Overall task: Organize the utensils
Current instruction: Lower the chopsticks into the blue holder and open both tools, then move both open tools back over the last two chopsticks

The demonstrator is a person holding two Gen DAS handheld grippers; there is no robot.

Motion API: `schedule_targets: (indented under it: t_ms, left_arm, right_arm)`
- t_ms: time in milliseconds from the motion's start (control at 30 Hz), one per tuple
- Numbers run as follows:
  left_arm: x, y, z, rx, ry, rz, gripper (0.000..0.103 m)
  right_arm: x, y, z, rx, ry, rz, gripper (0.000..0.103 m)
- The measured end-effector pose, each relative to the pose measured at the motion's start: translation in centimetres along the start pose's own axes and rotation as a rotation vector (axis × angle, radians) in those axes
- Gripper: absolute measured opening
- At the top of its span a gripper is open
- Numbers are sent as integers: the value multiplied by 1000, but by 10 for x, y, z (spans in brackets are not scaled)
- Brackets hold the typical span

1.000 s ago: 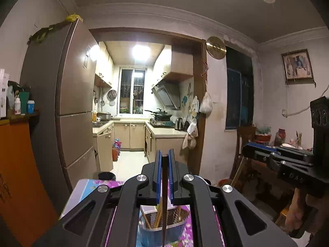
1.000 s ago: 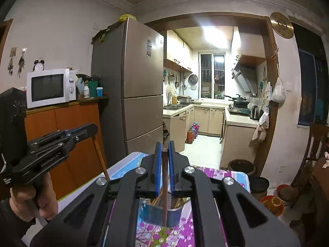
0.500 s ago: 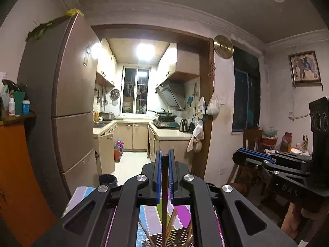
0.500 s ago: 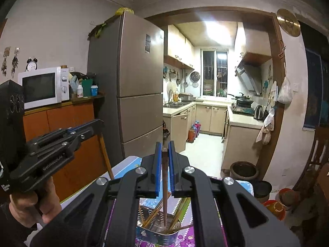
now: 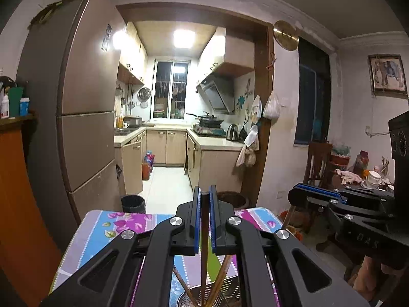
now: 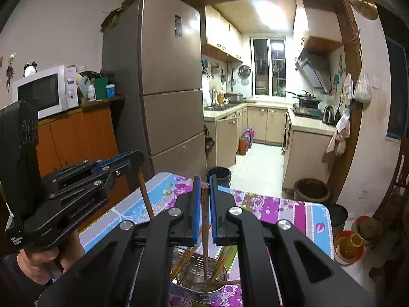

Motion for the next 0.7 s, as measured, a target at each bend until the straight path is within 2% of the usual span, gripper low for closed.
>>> schedule_targets:
  t_ms: [367, 600, 633, 667, 700]
  left_arm:
    - [6, 20, -22, 59, -9, 3, 8]
    - [11, 28, -26, 73, -25, 7, 8]
    - [10, 27, -27, 74, -26, 7, 10]
    - [11, 28, -27, 74, -27, 7, 17]
    - [10, 27, -27, 72, -30, 6, 23]
  right_arm:
    - [-7, 22, -28, 72, 10, -19, 5]
    - [-15, 20, -25, 53, 30, -19, 6]
    - [-15, 19, -23, 46, 34, -16, 9]
    - [-15, 17, -20, 33, 39, -9, 13]
    - [-15, 16, -18, 26, 38, -8, 26]
Point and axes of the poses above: each gripper's, at about its wrist camera, not at the fingertips, and z roughly against the way its jaws point, x to its left, y to its underside, the point moved 2 cm from there along -z, roughly the way its jaws point, and after that the axes turned 9 degrees about -x, right-handed, at the moved point
